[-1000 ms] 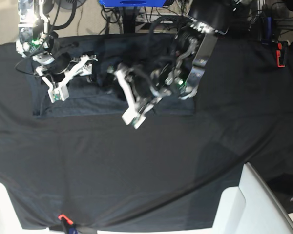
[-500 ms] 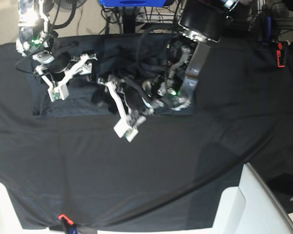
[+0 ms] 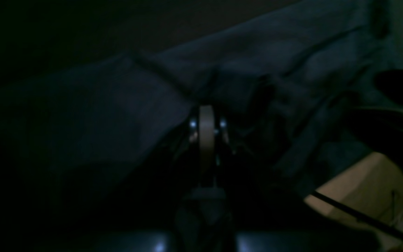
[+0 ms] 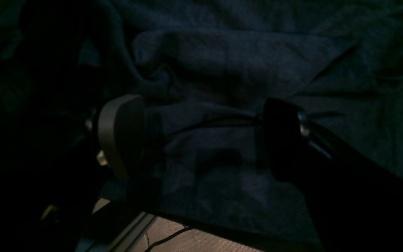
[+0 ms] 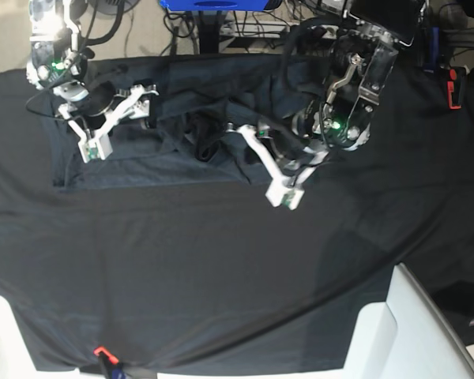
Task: Fold the T-shirt properly
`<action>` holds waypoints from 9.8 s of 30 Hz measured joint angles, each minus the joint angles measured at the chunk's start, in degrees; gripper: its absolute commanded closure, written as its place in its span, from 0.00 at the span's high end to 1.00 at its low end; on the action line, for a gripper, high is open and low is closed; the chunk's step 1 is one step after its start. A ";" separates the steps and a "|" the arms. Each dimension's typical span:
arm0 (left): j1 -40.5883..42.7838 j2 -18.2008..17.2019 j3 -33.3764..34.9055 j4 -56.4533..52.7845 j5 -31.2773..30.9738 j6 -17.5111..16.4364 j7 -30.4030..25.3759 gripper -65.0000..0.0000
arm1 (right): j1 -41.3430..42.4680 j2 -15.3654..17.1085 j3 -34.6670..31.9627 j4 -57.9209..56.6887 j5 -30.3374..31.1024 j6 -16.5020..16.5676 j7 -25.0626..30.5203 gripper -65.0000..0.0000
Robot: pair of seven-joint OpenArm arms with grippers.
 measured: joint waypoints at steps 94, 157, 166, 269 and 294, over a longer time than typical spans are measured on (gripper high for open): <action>27.47 -1.81 -68.08 -1.84 -3.10 -37.29 -0.48 0.00 | 15.85 -4.90 -41.57 -7.85 -36.17 -9.42 -8.22 0.76; 23.12 -1.84 -63.89 -5.27 -2.73 -37.29 -0.37 0.00 | 1.38 -3.74 -33.33 5.38 -33.46 -9.55 -8.46 0.55; 21.73 -0.39 -64.11 -6.49 9.01 -37.38 -0.61 0.00 | 1.38 -3.80 -33.11 1.29 -28.17 -9.57 -7.85 0.55; 19.43 1.38 -59.25 -4.35 10.64 -43.93 -0.55 0.00 | 16.87 3.67 26.49 0.94 14.19 20.50 -26.21 1.00; 19.82 1.86 -59.19 -4.39 10.60 -43.93 -0.55 0.00 | 25.03 9.29 37.00 -34.67 17.88 21.97 -31.43 1.00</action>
